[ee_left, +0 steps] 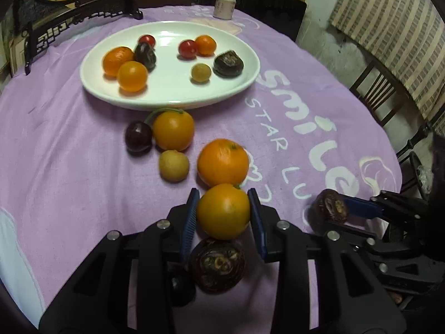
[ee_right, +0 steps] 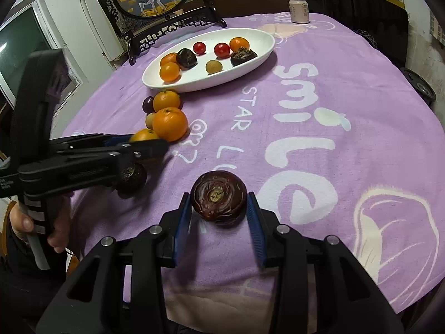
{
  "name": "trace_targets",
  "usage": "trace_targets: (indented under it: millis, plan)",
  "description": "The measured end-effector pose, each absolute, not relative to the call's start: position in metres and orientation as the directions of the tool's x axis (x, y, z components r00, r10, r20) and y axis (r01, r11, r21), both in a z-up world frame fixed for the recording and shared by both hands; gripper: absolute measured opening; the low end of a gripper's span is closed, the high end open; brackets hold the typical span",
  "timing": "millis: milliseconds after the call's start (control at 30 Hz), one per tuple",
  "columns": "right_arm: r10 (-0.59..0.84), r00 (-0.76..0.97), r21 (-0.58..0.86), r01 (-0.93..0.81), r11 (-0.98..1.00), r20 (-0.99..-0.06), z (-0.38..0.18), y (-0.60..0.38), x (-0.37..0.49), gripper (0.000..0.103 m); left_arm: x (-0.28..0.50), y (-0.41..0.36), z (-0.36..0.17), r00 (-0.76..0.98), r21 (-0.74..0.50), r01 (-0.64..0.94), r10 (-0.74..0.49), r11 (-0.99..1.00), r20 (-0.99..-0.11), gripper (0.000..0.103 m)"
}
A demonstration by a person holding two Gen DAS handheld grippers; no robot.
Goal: Organize fruits
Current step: 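Grasp a dark purple fruit with the right gripper while the left gripper grasps an orange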
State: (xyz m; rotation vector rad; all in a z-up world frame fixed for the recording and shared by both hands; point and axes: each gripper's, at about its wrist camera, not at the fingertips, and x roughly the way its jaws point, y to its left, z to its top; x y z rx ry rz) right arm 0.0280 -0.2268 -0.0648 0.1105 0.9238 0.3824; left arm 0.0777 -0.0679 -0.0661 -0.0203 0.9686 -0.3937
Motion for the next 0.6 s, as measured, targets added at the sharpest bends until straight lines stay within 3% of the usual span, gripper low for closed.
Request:
trace_targets:
  millis: [333,600]
  plan:
    - [0.392,0.540,0.256,-0.312,0.915,-0.744,-0.053,-0.214,0.043,0.040,0.055,-0.026,-0.025,0.589,-0.221,0.284,-0.352,0.933,-0.727,0.036]
    - [0.403,0.574,0.202,-0.383,0.902,-0.712,-0.018,-0.186,0.077,0.040,0.094,-0.011,-0.001,0.624,-0.191,0.253,-0.311,0.948,-0.717,0.036]
